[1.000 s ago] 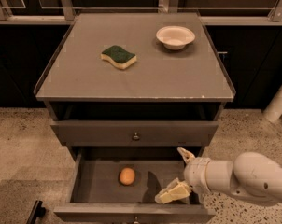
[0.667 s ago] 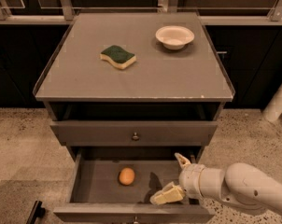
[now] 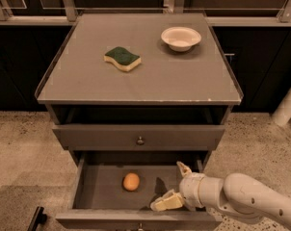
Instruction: Pick orange from middle drawer and place on counter
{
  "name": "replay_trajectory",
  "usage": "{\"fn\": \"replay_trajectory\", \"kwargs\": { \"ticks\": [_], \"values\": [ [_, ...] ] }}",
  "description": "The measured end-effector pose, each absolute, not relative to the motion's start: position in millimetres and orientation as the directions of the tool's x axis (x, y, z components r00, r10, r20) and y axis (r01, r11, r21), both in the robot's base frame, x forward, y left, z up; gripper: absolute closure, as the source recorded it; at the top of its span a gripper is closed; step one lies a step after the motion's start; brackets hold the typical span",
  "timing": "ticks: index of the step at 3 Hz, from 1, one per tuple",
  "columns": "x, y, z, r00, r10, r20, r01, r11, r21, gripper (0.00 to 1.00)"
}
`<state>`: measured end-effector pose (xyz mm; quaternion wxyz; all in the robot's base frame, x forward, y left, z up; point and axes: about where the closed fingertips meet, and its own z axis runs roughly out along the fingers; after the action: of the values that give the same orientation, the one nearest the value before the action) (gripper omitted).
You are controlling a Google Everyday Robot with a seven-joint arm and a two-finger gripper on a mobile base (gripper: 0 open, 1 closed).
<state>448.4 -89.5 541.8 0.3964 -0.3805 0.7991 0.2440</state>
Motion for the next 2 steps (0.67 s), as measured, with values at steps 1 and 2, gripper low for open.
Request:
{"fn": "replay_trajectory", "kwargs": {
  "ticks": [1, 2],
  "values": [
    [459, -82, 527, -0.401, -0.374, -0.837, -0.794, 0.598, 0.113, 0.0],
    [480, -63, 513, -0.377, -0.341, -0.861, -0.807, 0.577, 0.125, 0.0]
  ]
}}
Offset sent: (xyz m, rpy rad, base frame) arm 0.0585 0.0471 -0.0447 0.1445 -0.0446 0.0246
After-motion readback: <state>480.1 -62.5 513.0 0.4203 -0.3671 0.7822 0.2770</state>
